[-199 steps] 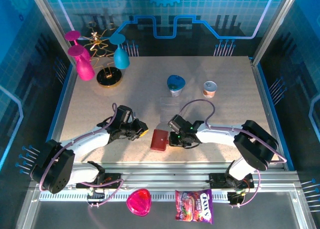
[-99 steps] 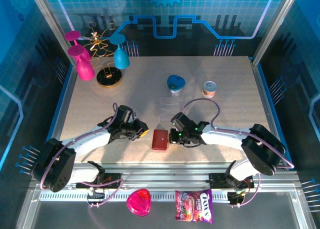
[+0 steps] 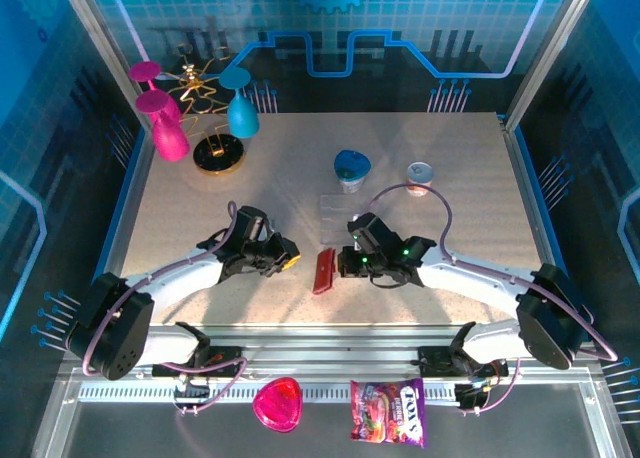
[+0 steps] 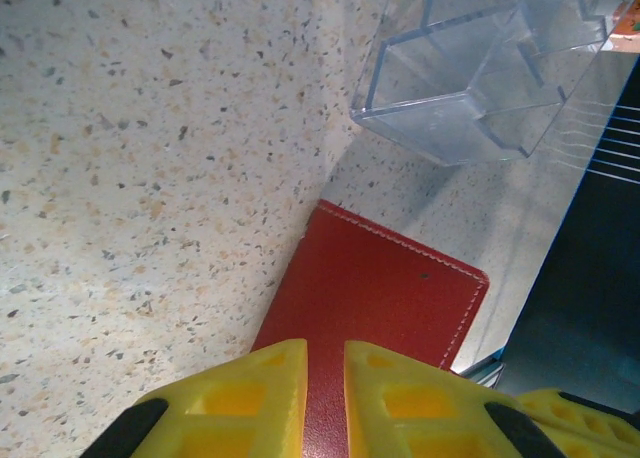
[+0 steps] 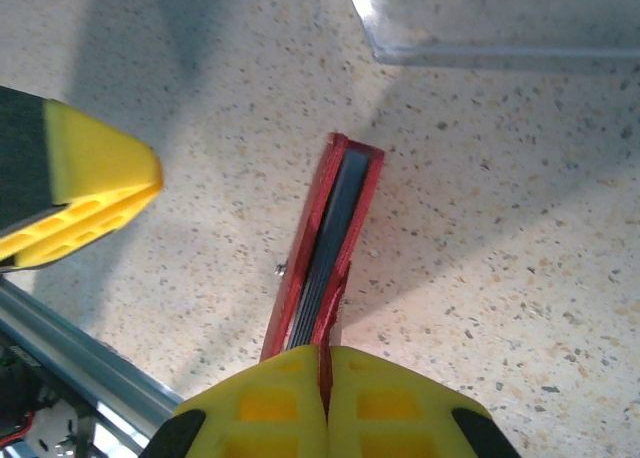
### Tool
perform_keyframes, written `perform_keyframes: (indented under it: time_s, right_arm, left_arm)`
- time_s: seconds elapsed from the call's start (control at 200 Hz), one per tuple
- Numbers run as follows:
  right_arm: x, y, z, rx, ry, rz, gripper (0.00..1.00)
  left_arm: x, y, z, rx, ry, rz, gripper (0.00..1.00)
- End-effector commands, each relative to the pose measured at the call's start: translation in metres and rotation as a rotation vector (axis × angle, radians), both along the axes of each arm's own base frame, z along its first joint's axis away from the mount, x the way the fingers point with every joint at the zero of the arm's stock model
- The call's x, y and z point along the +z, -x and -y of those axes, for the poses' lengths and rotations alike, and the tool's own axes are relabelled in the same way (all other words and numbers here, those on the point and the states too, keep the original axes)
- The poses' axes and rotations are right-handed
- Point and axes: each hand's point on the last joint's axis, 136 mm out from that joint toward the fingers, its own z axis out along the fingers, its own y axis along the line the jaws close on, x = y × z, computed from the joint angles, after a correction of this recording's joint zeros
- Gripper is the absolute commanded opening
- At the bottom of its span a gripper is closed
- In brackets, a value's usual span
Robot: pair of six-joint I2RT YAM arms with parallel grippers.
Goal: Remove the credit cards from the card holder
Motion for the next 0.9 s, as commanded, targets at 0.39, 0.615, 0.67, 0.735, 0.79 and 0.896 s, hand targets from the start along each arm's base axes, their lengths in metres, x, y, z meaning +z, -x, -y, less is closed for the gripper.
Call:
perform_keyframes:
  time_s: [0.39, 0.615, 0.67, 0.735, 0.79, 0.896]
  right_arm:
    - [0.035, -0.011, -0.036, 0.158, -0.06, 0.056, 0.0]
    - [0.037, -0.006, -0.042, 0.222, -0.053, 0.057, 0.0]
    - [0.035, -0.005, -0.037, 0.217, -0.036, 0.057, 0.0]
    - [0.032, -0.004, -0.031, 0.208, -0.017, 0.056, 0.0]
    - [0.03, -0.002, -0.025, 0.198, -0.006, 0.048, 0.01]
    - [0.025, -0.001, -0.013, 0.174, 0.012, 0.038, 0.0]
  left_arm:
    - [0.003, 0.001, 0.0, -0.022, 0.001, 0.016, 0.17]
    - [0.002, 0.003, 0.0, -0.029, 0.005, 0.016, 0.17]
    - [0.002, 0.003, 0.002, -0.04, 0.008, 0.015, 0.17]
    - [0.001, 0.003, 0.005, -0.055, 0.009, 0.013, 0.17]
    - [0.001, 0.003, 0.009, -0.073, 0.01, 0.01, 0.17]
    - [0.0, 0.004, 0.02, -0.111, 0.008, 0.004, 0.17]
